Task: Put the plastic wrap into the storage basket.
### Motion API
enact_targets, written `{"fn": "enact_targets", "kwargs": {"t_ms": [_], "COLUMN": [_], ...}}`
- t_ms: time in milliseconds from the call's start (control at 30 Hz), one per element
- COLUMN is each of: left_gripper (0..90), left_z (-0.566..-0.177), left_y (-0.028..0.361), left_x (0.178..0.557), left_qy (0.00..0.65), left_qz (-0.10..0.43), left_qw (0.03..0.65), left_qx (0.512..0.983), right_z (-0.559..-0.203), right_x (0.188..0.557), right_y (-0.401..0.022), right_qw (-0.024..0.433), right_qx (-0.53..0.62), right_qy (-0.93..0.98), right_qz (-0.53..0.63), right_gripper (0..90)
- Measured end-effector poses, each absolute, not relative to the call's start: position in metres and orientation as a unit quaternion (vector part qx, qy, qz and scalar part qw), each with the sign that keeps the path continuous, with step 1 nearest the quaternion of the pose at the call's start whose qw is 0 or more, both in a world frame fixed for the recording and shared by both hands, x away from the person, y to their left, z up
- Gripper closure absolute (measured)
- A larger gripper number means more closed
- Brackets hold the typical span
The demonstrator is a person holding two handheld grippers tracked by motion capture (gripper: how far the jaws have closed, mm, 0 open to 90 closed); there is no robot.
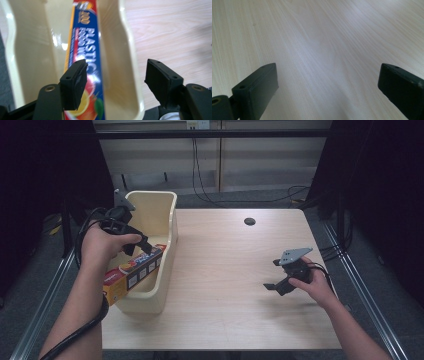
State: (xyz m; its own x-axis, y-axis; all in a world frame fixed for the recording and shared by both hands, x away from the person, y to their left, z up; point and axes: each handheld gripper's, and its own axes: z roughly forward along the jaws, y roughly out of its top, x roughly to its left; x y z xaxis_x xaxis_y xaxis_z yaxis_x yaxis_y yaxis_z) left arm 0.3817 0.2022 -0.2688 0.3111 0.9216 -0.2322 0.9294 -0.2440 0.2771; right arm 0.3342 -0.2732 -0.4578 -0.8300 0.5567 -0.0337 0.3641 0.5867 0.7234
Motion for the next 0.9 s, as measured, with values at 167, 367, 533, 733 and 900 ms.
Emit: {"fn": "enact_targets", "kwargs": {"t_ms": [167, 367, 533, 733, 900], "left_gripper": [28.0, 23.1, 18.9, 16.0, 14.9], "left_z": [-0.266, -0.266, -0.266, -0.27, -0.272], "left_y": [0.186, 0.171, 0.154, 0.143, 0.138], "left_x": [0.385, 0.388, 0.389, 0.391, 0.392], "left_qy": [0.569, 0.548, 0.525, 0.508, 0.505], "left_qz": [-0.008, -0.005, -0.005, -0.005, -0.008], "left_qw": [0.205, 0.22, 0.241, 0.249, 0.256], "left_qx": [0.796, 0.807, 0.816, 0.824, 0.824], "right_z": [-0.457, -0.458, -0.457, -0.457, -0.457], "right_x": [0.334, 0.334, 0.334, 0.333, 0.334], "right_y": [-0.273, -0.274, -0.275, -0.275, -0.275], "right_qw": [0.131, 0.131, 0.133, 0.134, 0.134], "right_qx": [0.262, 0.26, 0.264, 0.264, 0.263], "right_qy": [0.881, 0.88, 0.879, 0.878, 0.878], "right_qz": [0.372, 0.374, 0.374, 0.375, 0.377], "right_gripper": [2.5, 2.5, 2.5, 2.5, 2.5]}}
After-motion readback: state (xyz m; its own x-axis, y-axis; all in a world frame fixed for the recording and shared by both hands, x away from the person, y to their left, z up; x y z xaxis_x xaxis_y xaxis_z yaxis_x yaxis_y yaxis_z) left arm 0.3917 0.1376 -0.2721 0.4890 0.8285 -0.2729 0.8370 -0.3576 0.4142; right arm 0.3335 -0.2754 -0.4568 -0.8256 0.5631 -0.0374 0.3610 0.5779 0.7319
